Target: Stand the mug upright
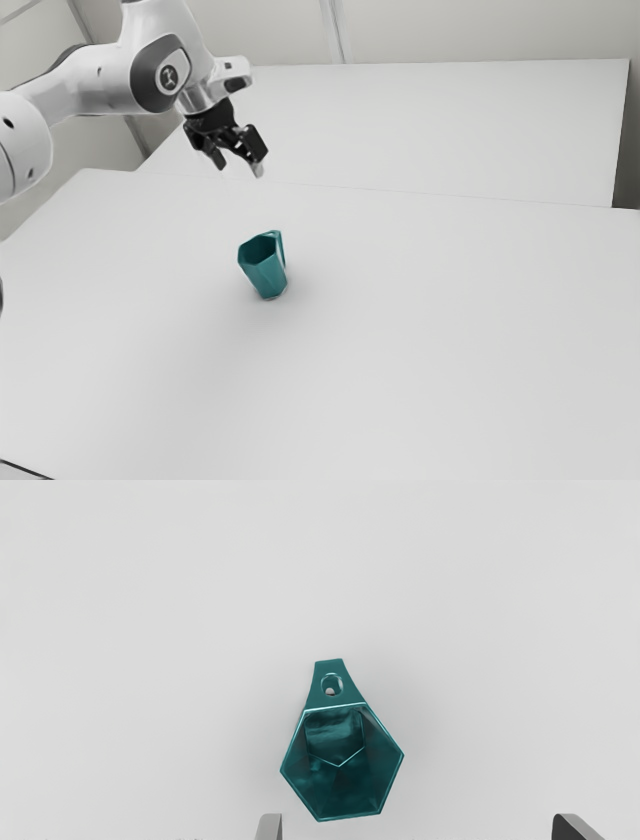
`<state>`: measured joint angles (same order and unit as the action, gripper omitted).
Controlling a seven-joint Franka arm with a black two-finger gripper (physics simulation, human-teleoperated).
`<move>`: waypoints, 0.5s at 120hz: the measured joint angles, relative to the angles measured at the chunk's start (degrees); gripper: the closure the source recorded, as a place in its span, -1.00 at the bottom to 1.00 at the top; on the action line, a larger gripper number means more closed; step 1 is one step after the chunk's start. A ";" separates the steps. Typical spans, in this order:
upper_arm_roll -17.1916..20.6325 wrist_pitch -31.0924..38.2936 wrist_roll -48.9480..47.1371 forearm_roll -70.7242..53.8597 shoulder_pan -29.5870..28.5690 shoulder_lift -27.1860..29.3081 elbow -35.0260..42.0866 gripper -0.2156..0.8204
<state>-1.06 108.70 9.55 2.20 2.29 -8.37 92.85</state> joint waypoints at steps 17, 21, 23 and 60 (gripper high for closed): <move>-0.08 -4.99 -0.01 -0.59 -0.34 -0.09 -4.77 -0.57; -0.08 -6.05 -0.01 -0.66 -0.36 -0.08 -5.54 -0.57; -0.08 -6.57 -0.01 -0.69 -0.36 -0.06 -5.82 -0.57; -0.16 -11.63 0.99 -0.20 -0.37 0.25 -6.69 -0.58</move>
<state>-1.22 97.07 10.54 2.00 1.92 -8.12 86.16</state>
